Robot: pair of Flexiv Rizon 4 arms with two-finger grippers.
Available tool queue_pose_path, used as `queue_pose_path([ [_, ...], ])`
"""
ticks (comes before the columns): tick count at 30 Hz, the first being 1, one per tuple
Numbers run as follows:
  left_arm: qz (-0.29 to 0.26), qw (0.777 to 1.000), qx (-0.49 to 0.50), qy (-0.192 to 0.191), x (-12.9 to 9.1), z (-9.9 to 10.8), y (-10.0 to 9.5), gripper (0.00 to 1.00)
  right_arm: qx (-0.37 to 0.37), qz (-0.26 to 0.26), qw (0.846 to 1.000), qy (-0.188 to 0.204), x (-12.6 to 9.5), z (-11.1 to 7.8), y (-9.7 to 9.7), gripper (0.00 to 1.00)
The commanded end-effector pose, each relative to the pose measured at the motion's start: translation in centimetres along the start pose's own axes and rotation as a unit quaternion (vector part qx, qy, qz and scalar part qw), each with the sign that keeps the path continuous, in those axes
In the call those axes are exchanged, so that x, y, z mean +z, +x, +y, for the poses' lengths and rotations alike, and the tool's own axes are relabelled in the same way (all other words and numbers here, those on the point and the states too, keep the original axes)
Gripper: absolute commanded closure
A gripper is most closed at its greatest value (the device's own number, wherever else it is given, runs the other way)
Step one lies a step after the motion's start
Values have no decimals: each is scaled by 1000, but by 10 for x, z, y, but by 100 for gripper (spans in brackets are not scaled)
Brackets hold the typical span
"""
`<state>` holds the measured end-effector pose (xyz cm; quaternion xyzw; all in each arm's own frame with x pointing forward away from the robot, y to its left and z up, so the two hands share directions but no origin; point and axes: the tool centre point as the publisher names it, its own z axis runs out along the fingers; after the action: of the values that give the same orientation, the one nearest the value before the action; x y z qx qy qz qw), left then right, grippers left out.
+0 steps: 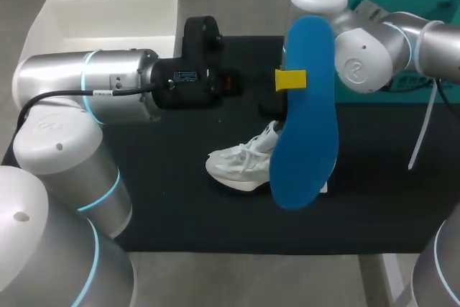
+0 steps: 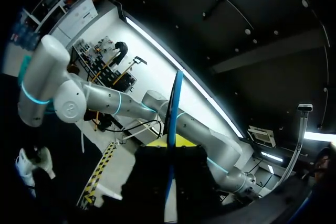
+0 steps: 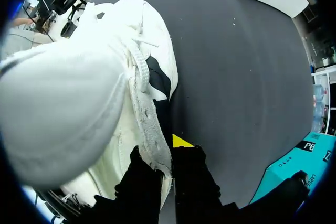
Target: Take the shoe out of the shoebox, open the shoe tongue, remove and reinsert the insole, then place the shoe into the shoebox
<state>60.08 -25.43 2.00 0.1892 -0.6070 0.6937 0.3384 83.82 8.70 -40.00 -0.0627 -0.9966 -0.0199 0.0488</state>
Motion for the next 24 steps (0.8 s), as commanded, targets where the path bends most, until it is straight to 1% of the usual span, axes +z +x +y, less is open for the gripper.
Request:
queue_pose_path([
  [1, 1, 1000, 0, 1, 4, -1, -2, 100, 52, -4, 999, -16, -10, -2, -3, 100],
  [2, 1, 1000, 0, 1, 4, -1, -2, 100, 97, -1, 995, -17, -14, -2, -6, 100],
  [4, 1, 1000, 0, 1, 4, -1, -2, 100, 150, -17, 988, -34, -25, 5, -10, 100],
  [5, 1, 1000, 0, 1, 4, -1, -2, 100, 183, -20, 982, -46, -29, 6, -13, 100],
  [6, 1, 1000, 0, 1, 4, -1, -2, 100, 200, -37, 976, -73, -33, 7, -15, 100],
  [7, 1, 1000, 0, 1, 4, -1, -2, 100, 245, -42, 964, -100, -37, 8, -16, 100],
  [8, 1, 1000, 0, 1, 4, -1, -2, 100, 276, -33, 953, -120, -38, 8, -18, 100],
  [9, 1, 1000, 0, 1, 4, -1, -2, 100, 298, -35, 944, -134, -38, 9, -20, 100],
  [10, 1, 1000, 0, 1, 4, -1, -2, 100, 341, -30, 929, -138, -38, 9, -21, 100],
  [11, 1, 1000, 0, 1, 4, -1, -2, 100, 365, -20, 920, -140, -37, 10, -23, 100],
  [12, 1, 1000, 0, 1, 4, -1, -2, 100, 386, -24, 911, -144, -37, 12, -24, 100],
  [14, 1, 1000, 0, 1, 4, -1, -2, 100, 438, -28, 888, -136, -40, 16, -25, 100],
  [15, 1, 1000, 0, 1, 4, -1, -2, 100, 463, -29, 874, -144, -41, 19, -24, 100],
  [18, 1, 1000, 0, 1, 4, -1, -2, 100, 518, -30, 840, -157, -42, 27, -26, 100],
  [19, 1, 1000, 0, 1, 4, -1, -2, 100, 529, -33, 831, -167, -43, 31, -26, 100],
  [22, 1, 1000, 0, 1, 4, -1, -2, 100, 567, -37, 804, -174, -43, 37, -27, 100],
  [23, 1, 1000, 0, 1, 4, -1, -2, 100, 593, -36, 784, -179, -42, 37, -26, 100],
  [24, 1, 1000, 0, 1, 4, -1, -2, 100, 609, -33, 771, -181, -41, 36, -24, 100],
])
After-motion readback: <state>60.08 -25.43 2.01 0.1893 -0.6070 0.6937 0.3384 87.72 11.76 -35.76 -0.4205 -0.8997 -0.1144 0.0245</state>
